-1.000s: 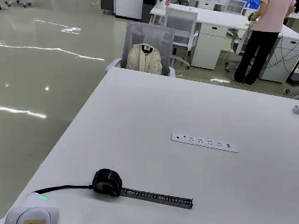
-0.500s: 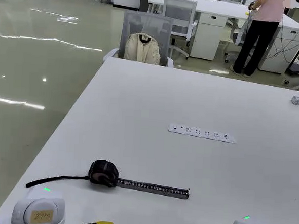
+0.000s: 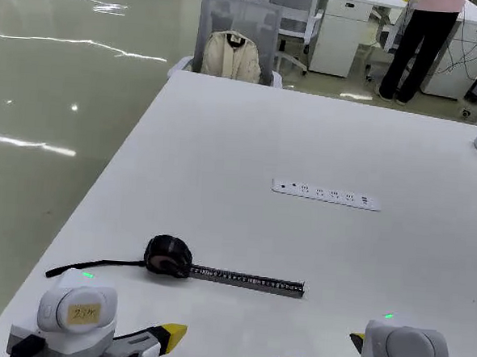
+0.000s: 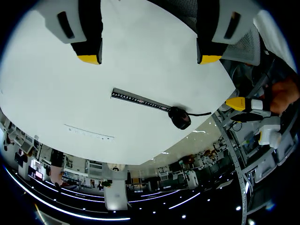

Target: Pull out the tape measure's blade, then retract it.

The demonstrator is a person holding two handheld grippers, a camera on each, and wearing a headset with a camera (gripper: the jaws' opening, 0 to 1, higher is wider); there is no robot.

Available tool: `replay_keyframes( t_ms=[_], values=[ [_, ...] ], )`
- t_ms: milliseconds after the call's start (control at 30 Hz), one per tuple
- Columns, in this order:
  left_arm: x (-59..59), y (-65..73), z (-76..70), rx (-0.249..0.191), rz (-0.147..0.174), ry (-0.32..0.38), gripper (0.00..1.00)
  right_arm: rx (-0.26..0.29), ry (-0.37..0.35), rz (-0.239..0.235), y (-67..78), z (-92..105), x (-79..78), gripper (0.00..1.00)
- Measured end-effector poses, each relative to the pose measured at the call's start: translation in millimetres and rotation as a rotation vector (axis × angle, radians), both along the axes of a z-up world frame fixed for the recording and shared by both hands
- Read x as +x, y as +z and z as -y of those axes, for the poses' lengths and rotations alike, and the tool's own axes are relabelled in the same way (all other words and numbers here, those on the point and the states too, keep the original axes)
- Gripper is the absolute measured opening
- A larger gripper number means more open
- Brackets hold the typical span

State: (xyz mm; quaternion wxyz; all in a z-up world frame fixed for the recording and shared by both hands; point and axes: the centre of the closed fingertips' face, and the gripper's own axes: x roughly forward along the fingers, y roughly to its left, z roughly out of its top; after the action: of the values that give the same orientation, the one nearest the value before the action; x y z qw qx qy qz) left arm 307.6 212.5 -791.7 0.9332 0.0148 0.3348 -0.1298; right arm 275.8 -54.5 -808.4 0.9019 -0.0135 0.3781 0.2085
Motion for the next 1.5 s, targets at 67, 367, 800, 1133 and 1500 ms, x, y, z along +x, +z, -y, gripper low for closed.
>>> replay_keyframes(
  t_ms=[67, 367, 800, 1133, 1500],
  values=[
    [6.3, -4.4, 3.1, -0.008, -0.002, 0.012, 0.98, -0.009, 0.008, -0.007, -3.9, -0.9, 6.8, 0.84],
    [12.4, -6.8, 2.2, -0.011, 0.0, 0.021, 0.97, -0.019, 0.008, -0.019, -9.9, -1.3, 5.4, 0.84],
    [20.2, -10.7, 1.4, -0.009, 0.002, 0.028, 0.95, -0.028, 0.006, -0.03, -15.1, -2.9, 10.1, 0.83],
    [28.1, -15.3, 5.0, -0.017, -0.004, 0.029, 0.94, -0.036, 0.01, -0.033, -17.5, -2.3, 17.5, 0.82],
    [39.9, -15.6, 8.5, -0.019, 0.003, 0.026, 0.93, -0.037, 0.016, -0.036, -21.9, -3.6, 27.2, 0.82]
  ],
)
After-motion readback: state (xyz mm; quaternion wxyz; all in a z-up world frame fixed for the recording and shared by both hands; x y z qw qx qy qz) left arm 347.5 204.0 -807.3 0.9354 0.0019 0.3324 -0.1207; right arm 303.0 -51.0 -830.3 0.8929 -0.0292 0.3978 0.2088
